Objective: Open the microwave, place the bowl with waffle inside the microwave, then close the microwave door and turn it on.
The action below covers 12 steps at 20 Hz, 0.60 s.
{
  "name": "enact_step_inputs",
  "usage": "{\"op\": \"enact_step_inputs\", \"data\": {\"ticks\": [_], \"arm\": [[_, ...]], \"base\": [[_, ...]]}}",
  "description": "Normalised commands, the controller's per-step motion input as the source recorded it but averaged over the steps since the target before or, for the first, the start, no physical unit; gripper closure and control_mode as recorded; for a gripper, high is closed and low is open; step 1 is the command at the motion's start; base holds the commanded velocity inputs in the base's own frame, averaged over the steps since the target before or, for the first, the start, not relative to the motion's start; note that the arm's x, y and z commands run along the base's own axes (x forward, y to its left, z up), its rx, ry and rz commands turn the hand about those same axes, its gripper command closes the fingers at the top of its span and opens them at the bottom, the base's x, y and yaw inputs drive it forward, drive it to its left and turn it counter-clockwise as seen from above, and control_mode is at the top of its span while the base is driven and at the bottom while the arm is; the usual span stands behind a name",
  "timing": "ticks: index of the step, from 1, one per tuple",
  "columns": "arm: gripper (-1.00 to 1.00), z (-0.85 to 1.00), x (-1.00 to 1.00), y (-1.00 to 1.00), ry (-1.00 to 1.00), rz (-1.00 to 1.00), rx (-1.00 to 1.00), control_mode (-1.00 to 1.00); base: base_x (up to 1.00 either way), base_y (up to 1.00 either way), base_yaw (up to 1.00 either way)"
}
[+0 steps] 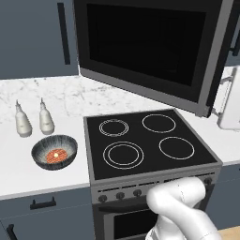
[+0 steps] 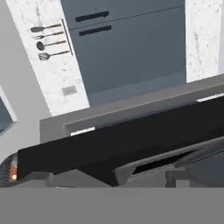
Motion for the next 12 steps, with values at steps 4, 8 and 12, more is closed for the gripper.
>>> {"op": "enact_step_inputs", "data": {"ticks": [4,8,12], "arm": [[-1.00,0.07,0.17,0.77,-0.22,0.35,-0.21,-1.00],[-1.00,0.24,0.01,1.00,-0.02,0.28,-0.41,-1.00],[-1.00,0.40,0.00,1.00,-0.01,0.19,-0.43,-1.00]], "base": [[0.00,0.00,0.00],[0.00,0.00,0.00],[0.00,0.00,0.00]]}}
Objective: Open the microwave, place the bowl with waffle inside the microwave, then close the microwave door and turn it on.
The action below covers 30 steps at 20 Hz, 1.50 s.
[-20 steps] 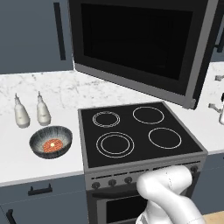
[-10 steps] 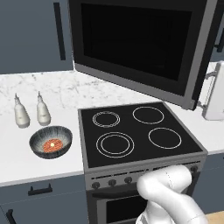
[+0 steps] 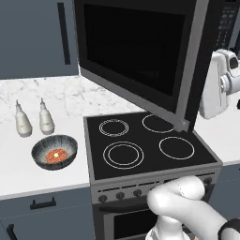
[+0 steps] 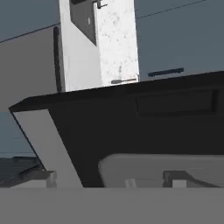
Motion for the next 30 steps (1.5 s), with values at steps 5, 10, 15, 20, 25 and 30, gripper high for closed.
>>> {"op": "enact_step_inputs", "data": {"ticks": [5,10,15,20,25,30], "arm": [[-1.00,0.41,0.00,1.00,-0.04,0.17,-0.37,-1.00],[-1.00,0.12,0.00,1.00,-0.13,0.11,-0.32,-1.00],[-1.00,-0.21,-0.22,0.31,-0.46,-0.06,0.00,-1.00],[-1.00,-0.95,-0.01,-0.93,-0.38,-0.20,0.29,-1.00],[-1.00,-0.88,0.00,-0.77,-0.12,-0.19,0.14,-1.00],[-1.00,-0.41,0.02,-0.04,0.00,-0.07,-0.01,-1.00]], "base": [[0.00,0.00,0.00],[0.00,0.00,0.00],[0.00,0.00,0.00],[0.00,0.00,0.00],[0.00,0.00,0.00],[0.00,0.00,0.00]]}}
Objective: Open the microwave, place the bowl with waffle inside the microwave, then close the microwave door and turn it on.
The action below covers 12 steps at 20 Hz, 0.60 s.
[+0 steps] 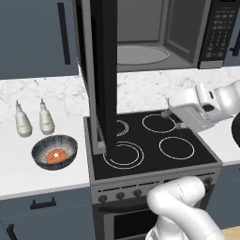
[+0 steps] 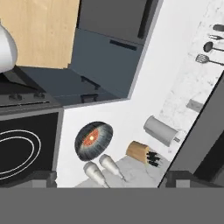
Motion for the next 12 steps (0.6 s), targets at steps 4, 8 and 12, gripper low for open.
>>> {"op": "enact_step_inputs", "data": {"ticks": [4,8,12], "arm": [[-1.00,-0.41,0.37,0.28,0.08,0.00,-0.16,-1.00],[-1.00,-0.45,0.51,0.27,0.15,0.03,-0.16,-1.00],[-1.00,-0.36,0.46,0.29,0.08,0.07,-0.08,-1.00]], "base": [[0.00,0.00,0.00],[0.00,0.00,0.00],[0.00,0.00,0.00]]}}
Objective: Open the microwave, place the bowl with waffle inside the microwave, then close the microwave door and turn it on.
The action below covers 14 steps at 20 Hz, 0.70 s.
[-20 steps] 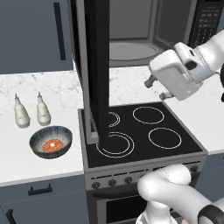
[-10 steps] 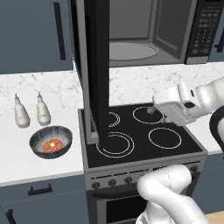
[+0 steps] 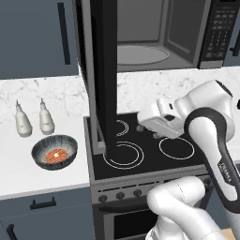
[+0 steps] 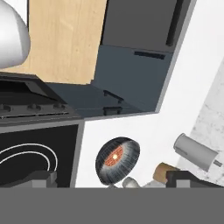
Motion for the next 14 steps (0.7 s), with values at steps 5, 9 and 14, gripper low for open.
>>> {"op": "enact_step_inputs", "data": {"ticks": [5,9,14], "arm": [[-1.00,-0.36,0.49,0.46,0.07,0.08,-0.09,-1.00],[-1.00,-0.36,0.40,0.63,0.05,0.05,-0.12,-1.00],[-1.00,-0.43,0.37,0.54,0.04,0.02,-0.06,-1.00]], "base": [[0.00,0.00,0.00],[0.00,0.00,0.00],[0.00,0.00,0.00]]}}
